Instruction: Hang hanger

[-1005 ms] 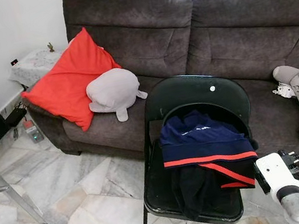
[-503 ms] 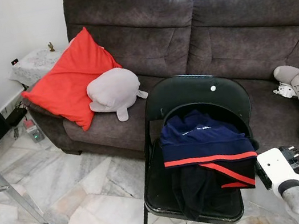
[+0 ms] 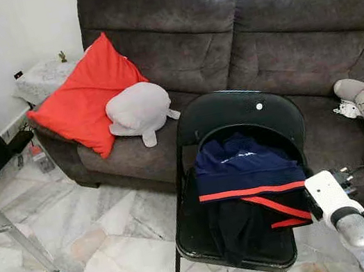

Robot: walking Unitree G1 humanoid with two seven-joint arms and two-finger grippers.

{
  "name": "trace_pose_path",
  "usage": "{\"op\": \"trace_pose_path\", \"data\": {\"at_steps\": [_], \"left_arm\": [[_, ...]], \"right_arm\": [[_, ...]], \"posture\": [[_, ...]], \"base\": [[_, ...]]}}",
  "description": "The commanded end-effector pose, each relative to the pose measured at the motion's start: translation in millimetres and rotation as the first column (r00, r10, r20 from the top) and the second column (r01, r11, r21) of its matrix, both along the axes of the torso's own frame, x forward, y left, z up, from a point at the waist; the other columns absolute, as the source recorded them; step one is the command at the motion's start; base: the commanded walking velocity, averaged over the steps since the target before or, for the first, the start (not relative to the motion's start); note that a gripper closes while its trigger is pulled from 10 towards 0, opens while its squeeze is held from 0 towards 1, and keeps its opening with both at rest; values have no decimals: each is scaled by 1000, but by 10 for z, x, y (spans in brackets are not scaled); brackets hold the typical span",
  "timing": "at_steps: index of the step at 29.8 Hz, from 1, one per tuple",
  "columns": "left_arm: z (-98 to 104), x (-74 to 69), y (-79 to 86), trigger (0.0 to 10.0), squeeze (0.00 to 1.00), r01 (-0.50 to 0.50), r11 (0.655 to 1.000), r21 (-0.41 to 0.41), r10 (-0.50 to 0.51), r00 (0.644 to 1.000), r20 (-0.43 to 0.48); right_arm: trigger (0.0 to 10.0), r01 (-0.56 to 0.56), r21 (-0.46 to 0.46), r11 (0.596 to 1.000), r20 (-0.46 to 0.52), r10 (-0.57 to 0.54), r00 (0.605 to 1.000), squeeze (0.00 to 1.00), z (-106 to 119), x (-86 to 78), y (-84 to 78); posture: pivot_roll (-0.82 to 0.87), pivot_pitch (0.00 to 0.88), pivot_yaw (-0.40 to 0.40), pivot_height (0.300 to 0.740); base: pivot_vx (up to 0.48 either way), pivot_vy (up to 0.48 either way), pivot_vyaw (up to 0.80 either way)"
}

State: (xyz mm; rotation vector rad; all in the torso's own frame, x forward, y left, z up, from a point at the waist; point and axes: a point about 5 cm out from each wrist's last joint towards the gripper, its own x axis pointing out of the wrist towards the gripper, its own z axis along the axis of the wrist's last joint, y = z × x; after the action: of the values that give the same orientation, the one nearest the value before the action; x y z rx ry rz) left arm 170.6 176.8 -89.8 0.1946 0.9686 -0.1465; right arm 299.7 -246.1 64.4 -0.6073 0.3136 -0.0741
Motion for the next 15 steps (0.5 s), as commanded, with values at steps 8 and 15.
{"op": "trace_pose_path", "data": {"at_steps": [8, 15], "left_arm": [[-30, -57, -27, 10000, 0, 13, 1000, 2, -13, 1000, -25], [-23, -34, -57, 10000, 0, 19, 1000, -3, -19, 1000, -21]], "right_arm": [[10000, 0, -32, 1000, 26, 1, 1000, 0, 69, 81, -26], [10000, 63, -37, 997, 50, -61, 997, 0, 110, 132, -69]], "posture": [[-28, 50, -21, 740], [-25, 46, -15, 740]], "base": [[0, 0, 0], [0, 0, 0]]}}
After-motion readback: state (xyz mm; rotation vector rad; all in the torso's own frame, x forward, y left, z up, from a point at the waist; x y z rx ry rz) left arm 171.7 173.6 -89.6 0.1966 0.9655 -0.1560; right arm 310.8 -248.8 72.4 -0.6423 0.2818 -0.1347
